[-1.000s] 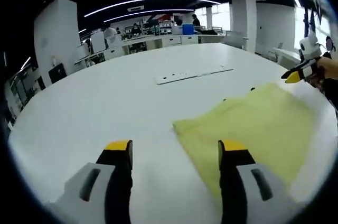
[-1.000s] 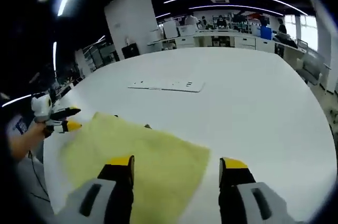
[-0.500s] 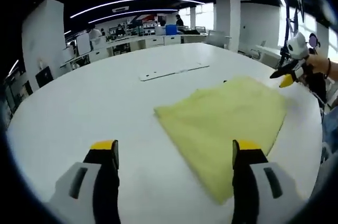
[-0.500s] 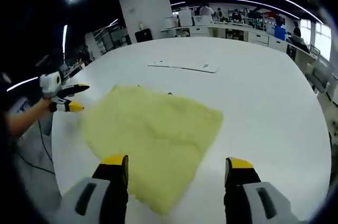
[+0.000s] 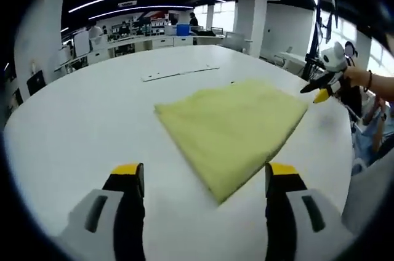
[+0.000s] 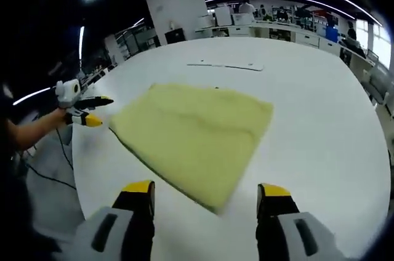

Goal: Fold the garment on the visible template until the final outline fits inside the template.

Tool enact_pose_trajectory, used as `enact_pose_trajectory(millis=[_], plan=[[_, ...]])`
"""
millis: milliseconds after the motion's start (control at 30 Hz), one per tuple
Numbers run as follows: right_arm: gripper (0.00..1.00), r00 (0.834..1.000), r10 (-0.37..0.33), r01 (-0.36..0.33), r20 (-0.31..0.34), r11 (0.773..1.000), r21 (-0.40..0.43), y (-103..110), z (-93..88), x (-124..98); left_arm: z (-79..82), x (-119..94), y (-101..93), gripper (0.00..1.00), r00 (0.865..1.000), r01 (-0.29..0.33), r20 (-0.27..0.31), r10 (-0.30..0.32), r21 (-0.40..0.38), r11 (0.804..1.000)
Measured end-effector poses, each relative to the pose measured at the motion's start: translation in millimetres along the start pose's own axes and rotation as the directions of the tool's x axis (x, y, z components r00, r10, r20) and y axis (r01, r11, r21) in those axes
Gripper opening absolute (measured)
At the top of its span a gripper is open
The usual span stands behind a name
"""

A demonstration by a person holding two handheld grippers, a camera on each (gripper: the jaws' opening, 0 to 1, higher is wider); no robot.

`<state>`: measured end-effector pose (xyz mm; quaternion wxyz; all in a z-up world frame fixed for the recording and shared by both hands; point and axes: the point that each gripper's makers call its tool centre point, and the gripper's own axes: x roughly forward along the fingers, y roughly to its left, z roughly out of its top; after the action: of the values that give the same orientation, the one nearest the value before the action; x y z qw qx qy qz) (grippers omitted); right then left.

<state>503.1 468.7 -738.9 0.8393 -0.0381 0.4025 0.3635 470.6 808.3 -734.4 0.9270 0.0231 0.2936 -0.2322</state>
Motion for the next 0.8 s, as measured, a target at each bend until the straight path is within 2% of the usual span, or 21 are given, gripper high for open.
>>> enact_pose_trajectory(millis=[133,300,467,667,800], plan=[[0.55,1.000,0.012,-0.013,0.012,1.000,0.014,3,-4.9,-3,-7.7,-4,-2.6,0.68,1.000,-0.003,-0.016,0.003,0.005,1.000],[0.45,1.000,0.012,-0.012,0.001,1.000,0.004,7,-13.8,-2,-15.5,-3,-5.3,0.56,1.000,0.008,-0.027,-0.008,-0.011,1.000],[0.33,1.000,-0.002,0.003,-0.015,1.000,0.027,3,-23.1,-3,-17.3,-2,-8.8,0.44,1.000,0.024,-0.019,-0.024,-0.007,1.000],[0.22,1.000,-0.018,0.018,0.005,0.999,0.041,-1,-27.1,-2,-30.3,3,-6.0,0.36,0.998,0.025,-0.063,-0.025,0.003,1.000],[0.14,0.999,-0.034,0.033,0.016,0.999,0.024,-7,-27.8,0,-32.5,4,-8.0,0.29,0.997,0.041,-0.065,-0.041,0.000,0.999]])
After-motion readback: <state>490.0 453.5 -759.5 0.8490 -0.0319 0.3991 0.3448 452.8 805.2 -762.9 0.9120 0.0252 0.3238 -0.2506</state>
